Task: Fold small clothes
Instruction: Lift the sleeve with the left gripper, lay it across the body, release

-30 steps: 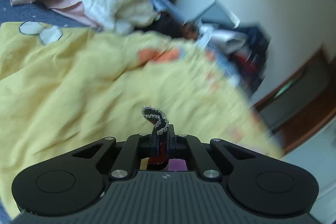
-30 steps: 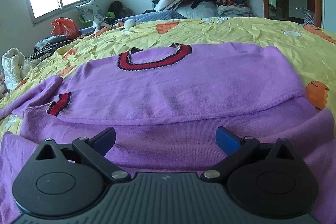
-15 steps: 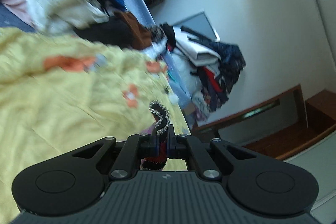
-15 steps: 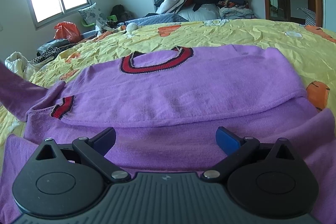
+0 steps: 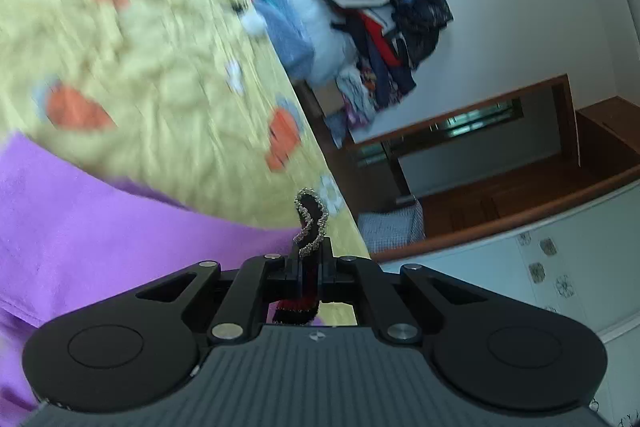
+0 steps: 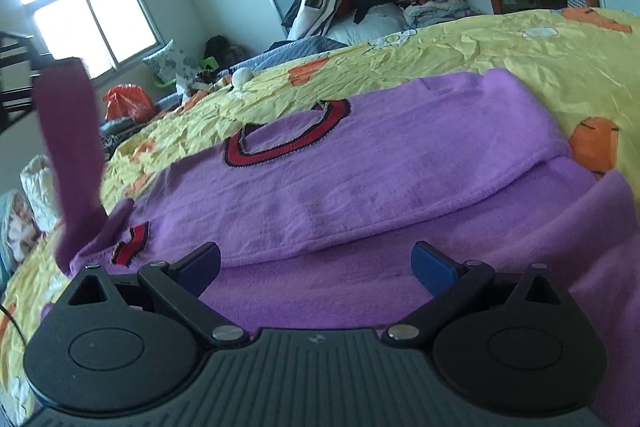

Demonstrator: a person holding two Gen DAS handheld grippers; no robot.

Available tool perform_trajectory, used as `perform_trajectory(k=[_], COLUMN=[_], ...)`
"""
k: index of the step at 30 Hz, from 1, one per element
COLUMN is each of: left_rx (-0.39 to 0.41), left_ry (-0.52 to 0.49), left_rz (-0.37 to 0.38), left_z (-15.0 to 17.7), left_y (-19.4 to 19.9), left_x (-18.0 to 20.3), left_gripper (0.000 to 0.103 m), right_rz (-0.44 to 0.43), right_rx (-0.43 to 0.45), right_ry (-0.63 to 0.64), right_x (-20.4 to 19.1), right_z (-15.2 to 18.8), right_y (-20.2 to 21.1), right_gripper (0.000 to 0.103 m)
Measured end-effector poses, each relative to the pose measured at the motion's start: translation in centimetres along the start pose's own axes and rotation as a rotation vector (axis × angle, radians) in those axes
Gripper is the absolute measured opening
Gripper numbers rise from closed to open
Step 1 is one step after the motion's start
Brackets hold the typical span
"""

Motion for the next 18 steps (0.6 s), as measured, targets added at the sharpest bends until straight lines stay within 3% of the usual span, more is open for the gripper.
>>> perform_trajectory(k=[6, 15, 18], left_rx=[-0.046, -0.187, -0.23], left_ry=[0.029, 0.017, 0.031], left_rz=[0.021, 0.011, 0.008], left_z=[5.0, 12.3, 14.4], left_y=[-7.4, -16.8, -19.3], left_x=[2.9, 4.6, 4.2], left_gripper=[0.005, 0.005, 0.005], right_rz=[-0.009, 0.193, 0.199], right_rx=[0.057, 0.062, 0.053], right_ry=[-0.115, -0.124, -0.118], right_x=[1.7, 4.0, 4.7], right_z=[-0.9, -2.7, -3.1], right_y=[1.2, 3.3, 4.0], right_gripper=[0.102, 0.102, 0.102])
Point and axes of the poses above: each gripper's, at about its wrist camera, not at the fingertips, and y roughly against the way its jaws point, x to its right, z to its underside, the point moved 2 cm from there along -y, roughly the way its jaws point, and after that the axes turned 13 degrees about -y, right-handed, at the moved point
